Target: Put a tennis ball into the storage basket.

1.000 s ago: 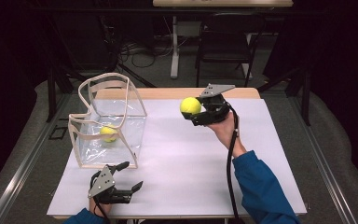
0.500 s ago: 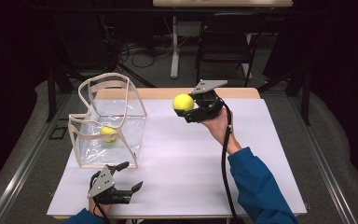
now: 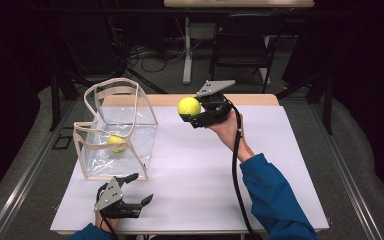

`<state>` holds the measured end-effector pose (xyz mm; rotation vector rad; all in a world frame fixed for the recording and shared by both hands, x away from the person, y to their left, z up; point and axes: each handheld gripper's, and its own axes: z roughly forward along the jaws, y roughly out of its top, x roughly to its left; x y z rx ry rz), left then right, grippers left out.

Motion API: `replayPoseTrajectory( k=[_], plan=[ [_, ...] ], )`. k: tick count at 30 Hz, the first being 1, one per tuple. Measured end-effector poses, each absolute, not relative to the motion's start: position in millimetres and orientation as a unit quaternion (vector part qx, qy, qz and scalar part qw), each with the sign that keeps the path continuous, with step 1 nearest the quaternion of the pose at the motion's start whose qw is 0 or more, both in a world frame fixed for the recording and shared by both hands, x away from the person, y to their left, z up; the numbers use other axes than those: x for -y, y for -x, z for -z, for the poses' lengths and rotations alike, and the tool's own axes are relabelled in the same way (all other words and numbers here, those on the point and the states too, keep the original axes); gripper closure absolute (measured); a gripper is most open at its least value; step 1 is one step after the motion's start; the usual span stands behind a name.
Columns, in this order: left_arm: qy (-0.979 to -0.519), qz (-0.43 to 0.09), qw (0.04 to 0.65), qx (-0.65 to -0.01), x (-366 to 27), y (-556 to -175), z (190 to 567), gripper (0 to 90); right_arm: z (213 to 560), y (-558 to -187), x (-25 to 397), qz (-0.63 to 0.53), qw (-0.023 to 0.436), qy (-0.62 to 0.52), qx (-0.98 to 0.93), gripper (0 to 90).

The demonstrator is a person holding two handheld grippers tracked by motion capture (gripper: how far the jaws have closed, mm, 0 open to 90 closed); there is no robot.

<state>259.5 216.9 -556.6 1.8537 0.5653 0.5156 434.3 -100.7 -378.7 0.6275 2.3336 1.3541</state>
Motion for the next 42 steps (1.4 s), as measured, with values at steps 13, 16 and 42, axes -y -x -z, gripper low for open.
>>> replayPoseTrajectory(
  k=[13,16,42],
  plan=[
    [-0.779,-0.217,0.538,-0.237,-216.7,-259.5,556.6,15.8,373.0,-440.4,86.7,-0.478,0.181,-0.215,-0.832,26.3],
    [-0.779,-0.217,0.538,-0.238,-216.8,-259.7,556.5,15.8,371.3,-441.0,82.9,-0.476,0.182,-0.212,-0.834,26.3],
    [-0.776,-0.216,0.542,-0.239,-218.3,-260.4,556.8,15.8,352.3,-443.3,55.7,-0.473,0.184,-0.186,-0.842,26.4]
  ],
)
